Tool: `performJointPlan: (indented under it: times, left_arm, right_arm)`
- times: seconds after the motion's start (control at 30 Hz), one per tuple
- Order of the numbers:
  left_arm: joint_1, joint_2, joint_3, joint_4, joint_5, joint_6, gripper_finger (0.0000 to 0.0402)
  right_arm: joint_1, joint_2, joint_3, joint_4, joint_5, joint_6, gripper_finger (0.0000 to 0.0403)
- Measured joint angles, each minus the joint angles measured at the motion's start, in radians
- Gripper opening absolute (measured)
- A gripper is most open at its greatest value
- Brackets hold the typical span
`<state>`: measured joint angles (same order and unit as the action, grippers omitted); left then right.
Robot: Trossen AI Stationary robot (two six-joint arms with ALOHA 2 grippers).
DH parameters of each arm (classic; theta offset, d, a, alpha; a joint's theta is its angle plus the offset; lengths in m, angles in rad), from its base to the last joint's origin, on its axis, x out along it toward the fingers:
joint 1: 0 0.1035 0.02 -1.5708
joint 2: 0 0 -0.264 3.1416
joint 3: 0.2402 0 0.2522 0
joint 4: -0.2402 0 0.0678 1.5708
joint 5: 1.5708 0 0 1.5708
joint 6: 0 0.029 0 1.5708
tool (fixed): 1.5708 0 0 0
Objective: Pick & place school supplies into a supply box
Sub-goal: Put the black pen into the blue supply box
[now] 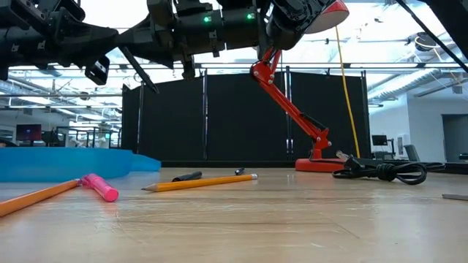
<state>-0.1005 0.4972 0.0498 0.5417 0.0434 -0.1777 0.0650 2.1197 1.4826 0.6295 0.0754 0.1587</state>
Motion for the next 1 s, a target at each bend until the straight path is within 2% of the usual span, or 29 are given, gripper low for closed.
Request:
performJointPlan:
  times: [0.43,0.53,0.7,1.0]
  left_arm:
    - [0.000,-0.087,0.009,-0.098,0.012,-0.029,0.0032]
    - [0.000,-0.122,0.054,-0.233,0.001,-0.002,0.0032]
    - [0.000,-0.170,0.178,-0.582,-0.082,0.001,0.0032]
    - [0.000,-0.143,0.384,-1.010,-0.120,-0.074,0.0032]
  right_arm:
    - [0.023,0.002,-0.001,-0.145,0.001,-0.039,0.0099]
    - [0.035,-0.002,-0.001,-0.205,0.001,-0.044,0.0100]
    - [0.057,-0.031,-0.002,-0.331,0.006,-0.045,0.0100]
    - [0.078,-0.044,-0.002,-0.390,0.005,-0.044,0.0100]
